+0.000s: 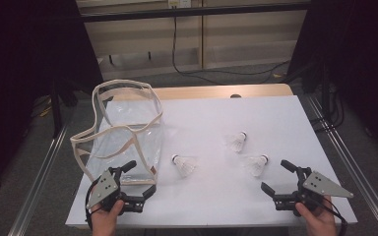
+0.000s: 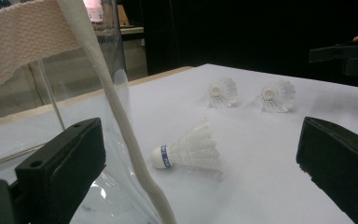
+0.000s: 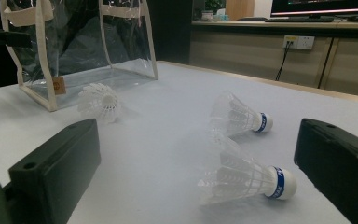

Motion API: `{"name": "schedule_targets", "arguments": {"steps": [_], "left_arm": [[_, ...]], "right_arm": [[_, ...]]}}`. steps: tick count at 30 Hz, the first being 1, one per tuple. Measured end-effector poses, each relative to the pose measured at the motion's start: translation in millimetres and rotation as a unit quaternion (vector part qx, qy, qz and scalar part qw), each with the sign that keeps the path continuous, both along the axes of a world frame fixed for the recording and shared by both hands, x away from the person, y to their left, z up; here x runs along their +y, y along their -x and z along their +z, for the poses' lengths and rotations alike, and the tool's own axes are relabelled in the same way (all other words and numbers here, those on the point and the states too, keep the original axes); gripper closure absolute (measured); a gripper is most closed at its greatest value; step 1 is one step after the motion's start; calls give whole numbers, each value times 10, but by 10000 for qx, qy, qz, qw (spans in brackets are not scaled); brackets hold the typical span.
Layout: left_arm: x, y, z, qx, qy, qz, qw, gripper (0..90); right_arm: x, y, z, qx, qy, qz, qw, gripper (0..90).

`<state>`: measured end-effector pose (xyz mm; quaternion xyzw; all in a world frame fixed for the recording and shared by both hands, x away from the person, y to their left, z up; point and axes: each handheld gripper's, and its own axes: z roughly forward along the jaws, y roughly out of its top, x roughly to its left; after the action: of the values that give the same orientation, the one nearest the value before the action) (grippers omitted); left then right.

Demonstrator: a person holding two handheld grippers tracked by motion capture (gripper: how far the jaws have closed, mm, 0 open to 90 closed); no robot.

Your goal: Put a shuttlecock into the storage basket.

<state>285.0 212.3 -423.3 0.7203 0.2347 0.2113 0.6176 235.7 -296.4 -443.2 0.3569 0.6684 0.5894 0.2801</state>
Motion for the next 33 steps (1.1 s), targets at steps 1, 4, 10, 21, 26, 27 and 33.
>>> {"name": "schedule_targets", "arguments": {"steps": [1,4,10,21,26,27,33], "left_arm": [[0,0,0,0,0,0,10000,13],[-6,3,4,2,6,-17,10000,13],[-24,6,16,-3,26,-59,10000,13],[-85,21,32,38,-2,-143,9999,13],[-121,46,46,38,18,-216,9998,13],[-126,50,47,33,3,-228,9997,13],[-143,66,52,37,3,-290,9996,13]], "right_arm": [[0,0,0,0,0,0,10000,0],[2,-3,-2,1,19,22,10000,1],[4,-2,-1,-3,30,41,10000,0],[8,-7,-3,-10,36,60,10000,1],[11,-7,-2,-10,34,78,10000,0],[13,-7,-2,-5,27,78,10000,1],[24,-16,-3,-19,37,102,9999,1]]}}
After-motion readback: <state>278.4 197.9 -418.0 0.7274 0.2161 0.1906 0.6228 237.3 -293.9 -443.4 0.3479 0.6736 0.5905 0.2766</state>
